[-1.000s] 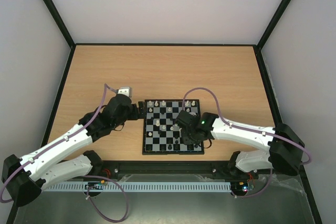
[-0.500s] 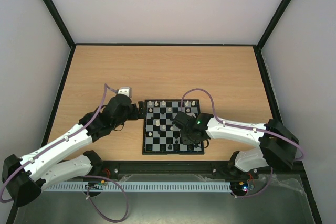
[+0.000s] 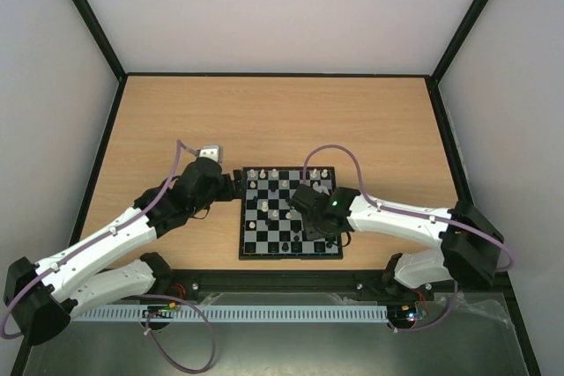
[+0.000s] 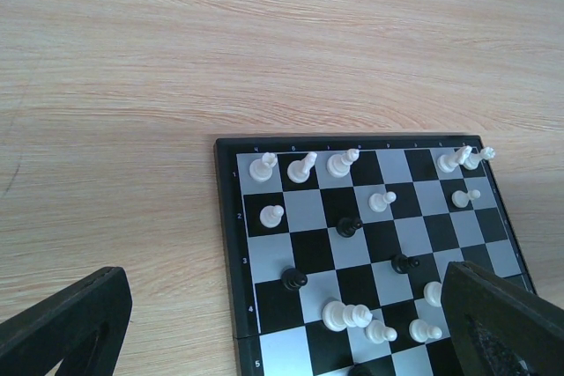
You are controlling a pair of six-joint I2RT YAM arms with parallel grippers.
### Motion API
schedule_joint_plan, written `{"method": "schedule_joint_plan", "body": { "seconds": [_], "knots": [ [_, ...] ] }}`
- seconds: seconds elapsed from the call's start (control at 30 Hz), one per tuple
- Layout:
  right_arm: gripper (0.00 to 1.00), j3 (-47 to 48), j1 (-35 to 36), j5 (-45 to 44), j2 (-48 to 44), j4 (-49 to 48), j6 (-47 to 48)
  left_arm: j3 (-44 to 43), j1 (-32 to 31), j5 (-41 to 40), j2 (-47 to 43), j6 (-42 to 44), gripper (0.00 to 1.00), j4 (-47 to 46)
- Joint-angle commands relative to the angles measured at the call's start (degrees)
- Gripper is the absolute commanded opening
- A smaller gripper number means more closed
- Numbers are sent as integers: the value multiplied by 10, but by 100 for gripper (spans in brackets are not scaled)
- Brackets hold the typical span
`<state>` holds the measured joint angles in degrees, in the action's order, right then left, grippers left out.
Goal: Set up the chess pieces on the board
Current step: Place the chess piece on the chessboard, then pick up the chess piece from the chessboard.
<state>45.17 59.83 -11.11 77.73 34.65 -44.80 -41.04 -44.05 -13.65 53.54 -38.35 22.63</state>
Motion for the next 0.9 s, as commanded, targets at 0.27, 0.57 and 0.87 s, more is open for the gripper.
{"method": "schedule_joint_plan", "body": {
  "seconds": [0.27,0.57,0.87],
  "knots": [
    [31,52,-81,-30,-19,56,34,-5,2,-3,17,13,99,-7],
    [27,44,-86,4,18,39,45,-2,3,-6,17,13,99,-5],
    [25,33,-87,25,29,37,40,2,5,-7,15,8,99,-4]
  ]
}}
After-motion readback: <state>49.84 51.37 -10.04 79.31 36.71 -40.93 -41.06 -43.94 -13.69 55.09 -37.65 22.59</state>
